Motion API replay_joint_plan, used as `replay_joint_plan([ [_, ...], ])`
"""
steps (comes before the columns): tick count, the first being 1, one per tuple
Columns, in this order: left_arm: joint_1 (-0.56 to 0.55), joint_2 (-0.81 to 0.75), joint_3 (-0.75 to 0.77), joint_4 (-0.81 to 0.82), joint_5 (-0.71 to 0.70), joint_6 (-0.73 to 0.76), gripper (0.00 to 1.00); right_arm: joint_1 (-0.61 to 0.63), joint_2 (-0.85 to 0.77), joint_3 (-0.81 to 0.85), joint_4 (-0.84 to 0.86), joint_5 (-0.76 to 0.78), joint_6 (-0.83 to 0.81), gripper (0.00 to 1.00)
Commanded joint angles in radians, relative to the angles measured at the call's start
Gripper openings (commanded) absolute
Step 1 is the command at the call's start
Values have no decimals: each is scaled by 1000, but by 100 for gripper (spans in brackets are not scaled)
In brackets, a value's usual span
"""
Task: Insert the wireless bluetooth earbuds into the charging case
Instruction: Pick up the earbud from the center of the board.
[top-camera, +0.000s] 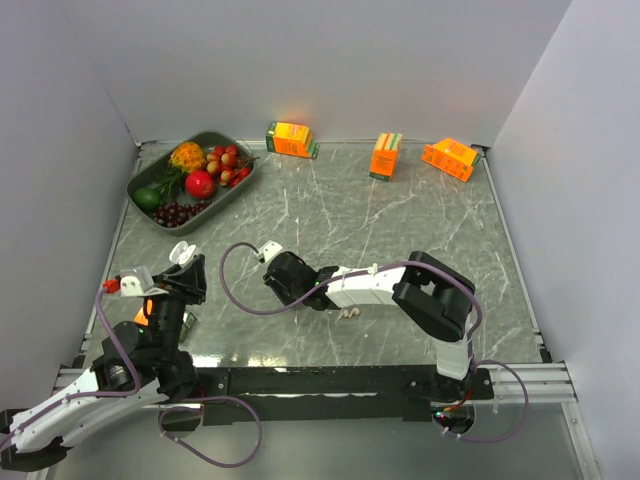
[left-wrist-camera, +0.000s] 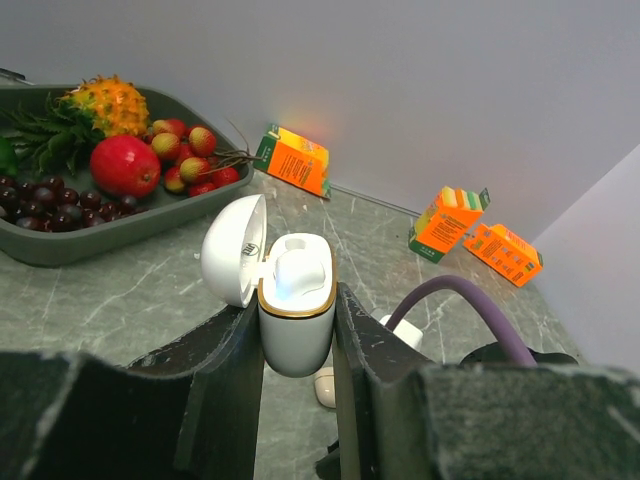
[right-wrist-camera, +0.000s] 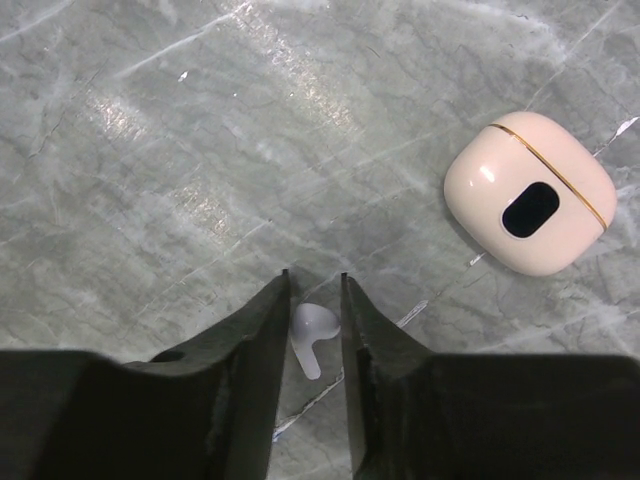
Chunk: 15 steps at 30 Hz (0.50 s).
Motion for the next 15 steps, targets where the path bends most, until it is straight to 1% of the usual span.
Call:
replay_joint_plan([
  [1, -4, -35, 35, 8, -16, -12, 1, 0, -20, -19, 8, 5, 23, 30],
  [2, -4, -35, 35, 8, -16, -12, 1, -2, -38, -28, 8, 5, 30, 28],
  [7, -4, -26, 32, 11, -12, -14, 1, 0, -112, -53, 5, 17, 69, 21],
  [10, -4, -19, 32, 19, -9, -14, 1, -2, -148, -48, -59, 42, 107, 20],
  [13, -4, -19, 33, 23, -4, -15, 1, -2, -168, -50, -72, 53, 128, 37],
  [14, -4, -19, 33, 25, 1, -14, 1, -2, -171, -47, -83, 56, 138, 47],
  [15, -4, 4, 33, 25, 1, -15, 1, -2, -173, -45, -87, 59, 139, 50],
])
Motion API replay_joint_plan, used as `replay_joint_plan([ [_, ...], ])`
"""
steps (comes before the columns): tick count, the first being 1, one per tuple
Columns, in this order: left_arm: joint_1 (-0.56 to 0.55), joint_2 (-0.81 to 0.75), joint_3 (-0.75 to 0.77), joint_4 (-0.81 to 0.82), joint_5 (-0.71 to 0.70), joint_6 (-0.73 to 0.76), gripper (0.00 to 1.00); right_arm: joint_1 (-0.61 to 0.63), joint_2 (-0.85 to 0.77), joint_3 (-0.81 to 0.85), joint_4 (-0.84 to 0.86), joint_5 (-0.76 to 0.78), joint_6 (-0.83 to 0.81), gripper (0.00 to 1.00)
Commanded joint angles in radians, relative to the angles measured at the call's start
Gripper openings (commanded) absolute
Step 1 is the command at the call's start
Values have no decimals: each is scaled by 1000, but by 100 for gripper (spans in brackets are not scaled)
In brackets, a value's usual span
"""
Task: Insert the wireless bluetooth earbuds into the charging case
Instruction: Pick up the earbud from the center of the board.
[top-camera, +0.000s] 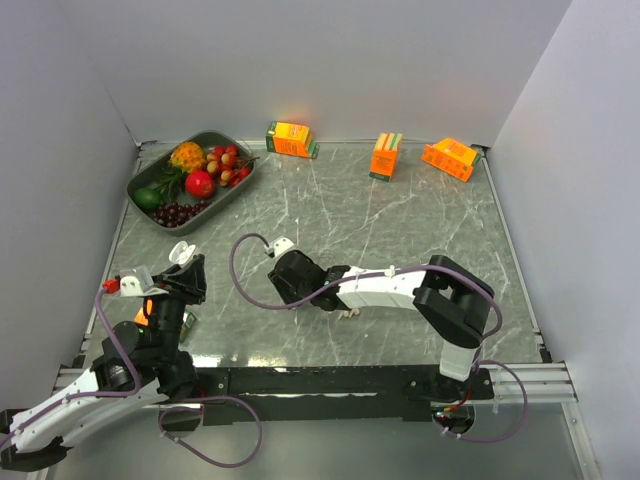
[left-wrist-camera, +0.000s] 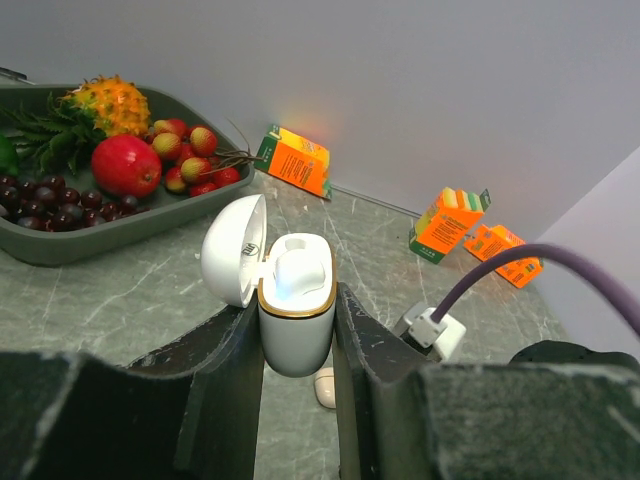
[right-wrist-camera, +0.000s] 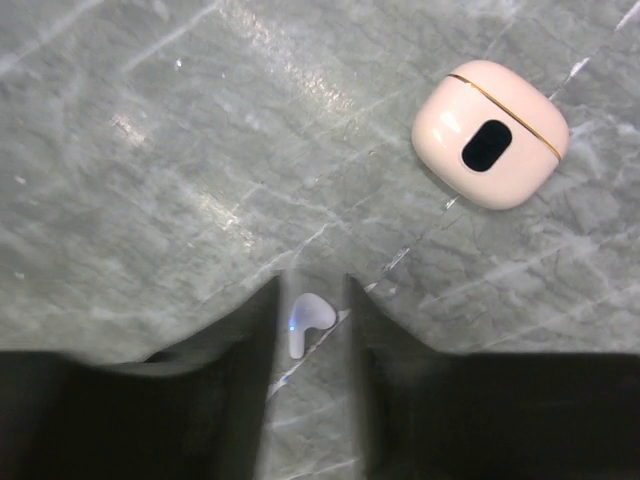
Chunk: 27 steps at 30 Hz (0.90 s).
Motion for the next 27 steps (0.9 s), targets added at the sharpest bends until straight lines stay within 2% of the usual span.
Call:
replay_joint_plan([
  [1, -4, 4, 33, 24, 3, -15, 1, -2, -66, 3, -38, 33, 43, 53],
  [4, -4, 3, 35, 17, 1, -20, 1, 0, -49, 33, -84, 44, 61, 58],
  [9, -4, -5, 33, 11, -2, -24, 1, 0, -6, 81, -179, 56, 137, 60],
  [27, -4, -8, 32, 8, 4, -26, 1, 0, 98, 145, -200, 30, 134, 58],
])
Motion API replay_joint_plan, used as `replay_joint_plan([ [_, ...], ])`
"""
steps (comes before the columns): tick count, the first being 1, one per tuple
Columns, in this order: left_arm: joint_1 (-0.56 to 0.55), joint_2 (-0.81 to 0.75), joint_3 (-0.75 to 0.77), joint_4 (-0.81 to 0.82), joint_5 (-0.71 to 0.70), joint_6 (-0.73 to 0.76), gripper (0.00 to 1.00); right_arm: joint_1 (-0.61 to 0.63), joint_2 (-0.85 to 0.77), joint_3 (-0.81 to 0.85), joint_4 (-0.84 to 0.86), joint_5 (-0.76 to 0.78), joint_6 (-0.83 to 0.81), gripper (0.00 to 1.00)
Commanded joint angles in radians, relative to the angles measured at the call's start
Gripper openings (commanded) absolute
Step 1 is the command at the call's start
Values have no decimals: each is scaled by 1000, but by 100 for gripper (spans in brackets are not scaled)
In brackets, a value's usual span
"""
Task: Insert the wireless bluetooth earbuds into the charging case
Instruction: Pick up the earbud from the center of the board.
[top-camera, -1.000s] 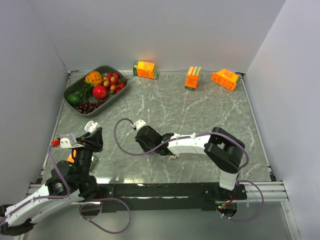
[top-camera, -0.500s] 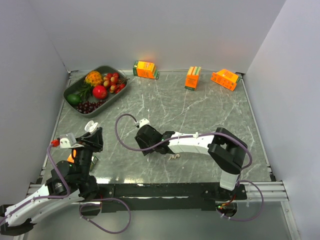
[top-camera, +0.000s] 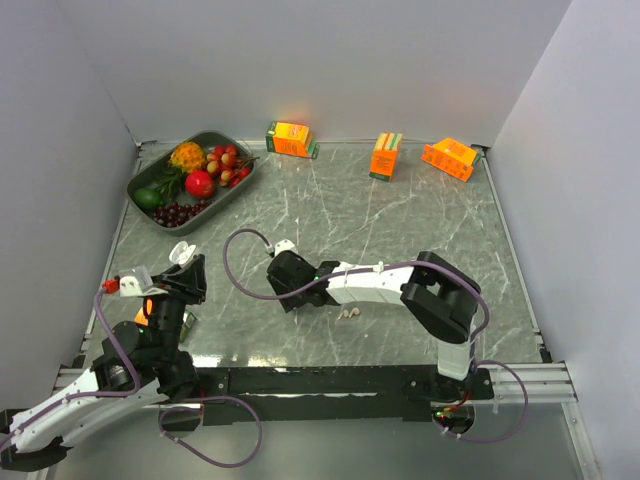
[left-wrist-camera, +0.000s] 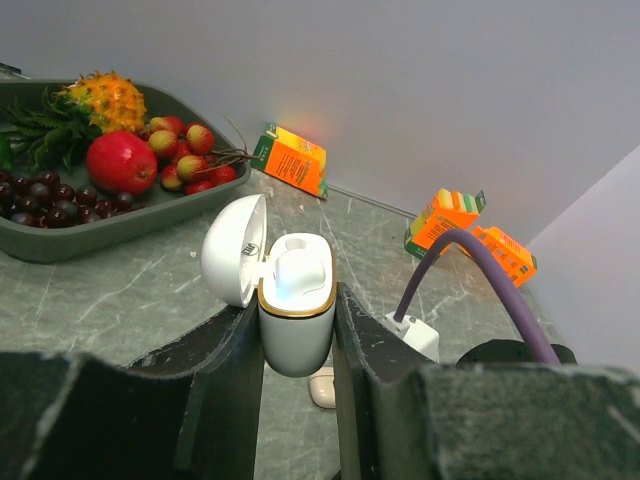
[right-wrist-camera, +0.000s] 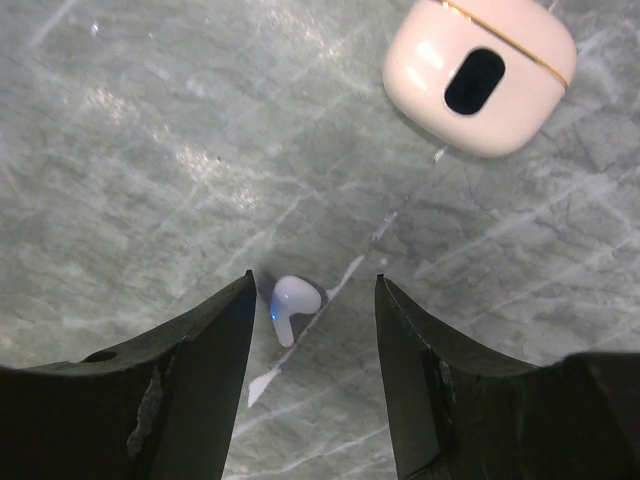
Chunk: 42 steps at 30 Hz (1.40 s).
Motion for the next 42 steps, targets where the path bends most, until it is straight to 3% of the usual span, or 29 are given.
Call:
replay_joint_plan([
  [1, -5, -8, 32, 9, 4, -7, 1, 0, 30, 50, -10, 2, 7, 58],
  [10, -4, -8, 29, 9, 6, -6, 1, 0, 37, 45, -13, -4, 13, 53],
  [14, -4, -9, 30, 9, 6, -9, 1, 0, 32, 33, -11, -10, 15, 43],
  [24, -5, -8, 29, 9, 6, -7, 1, 1, 29, 17, -8, -18, 27, 34],
  [28, -4, -8, 29, 11, 9, -6, 1, 1, 1, 5, -2, -9, 30, 23],
  [33, -4, -5, 29, 15, 10, -6, 1, 0, -48, -10, -10, 22, 30, 18],
  [40, -4, 8, 30, 29, 18, -4, 1, -2, -124, -29, -24, 66, 30, 0],
  [42, -4, 9, 30, 31, 18, -4, 1, -2, -137, -33, -22, 83, 27, 0],
])
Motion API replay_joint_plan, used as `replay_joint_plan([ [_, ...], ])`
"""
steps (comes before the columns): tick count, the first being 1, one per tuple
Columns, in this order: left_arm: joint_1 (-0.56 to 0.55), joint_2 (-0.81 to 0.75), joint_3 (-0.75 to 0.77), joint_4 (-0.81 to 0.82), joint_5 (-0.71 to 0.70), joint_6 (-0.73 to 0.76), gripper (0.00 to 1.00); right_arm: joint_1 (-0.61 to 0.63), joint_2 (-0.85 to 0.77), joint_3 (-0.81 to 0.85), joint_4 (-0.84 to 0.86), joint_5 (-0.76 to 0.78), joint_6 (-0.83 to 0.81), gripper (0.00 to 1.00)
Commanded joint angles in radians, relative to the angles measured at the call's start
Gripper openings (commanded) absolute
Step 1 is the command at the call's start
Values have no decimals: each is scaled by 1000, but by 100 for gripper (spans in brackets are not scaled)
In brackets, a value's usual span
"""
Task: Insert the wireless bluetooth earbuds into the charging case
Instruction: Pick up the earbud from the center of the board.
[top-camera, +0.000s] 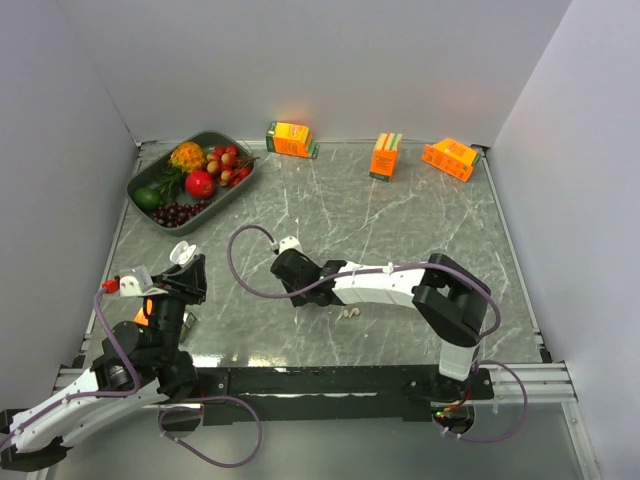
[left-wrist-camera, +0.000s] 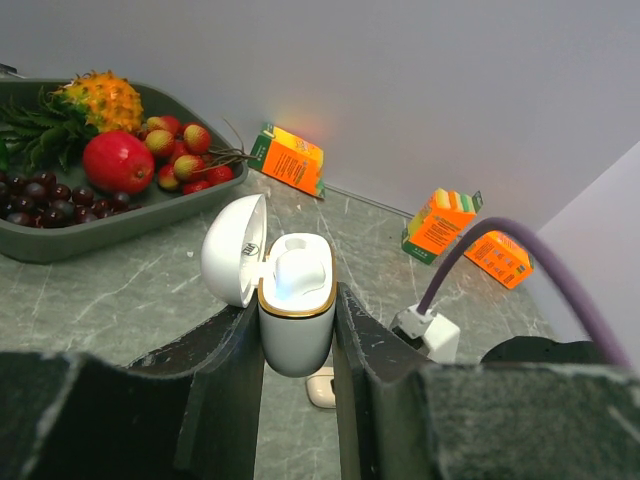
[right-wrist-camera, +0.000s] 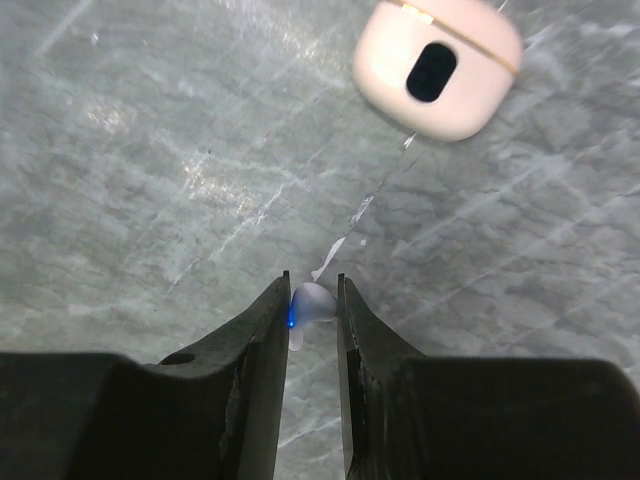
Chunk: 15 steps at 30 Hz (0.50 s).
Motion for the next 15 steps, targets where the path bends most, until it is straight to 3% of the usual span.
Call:
replay_joint_plan([
  [1, -4, 9, 30, 32, 16, -1, 1, -2, -102, -21, -2, 60, 15, 0],
  [9, -4, 47, 22, 78, 22, 25, 1, -20, -213, -41, -15, 192, 3, 0],
  [15, -4, 148, -8, 219, 70, 68, 1, -22, -456, -49, 60, 349, -87, 0],
])
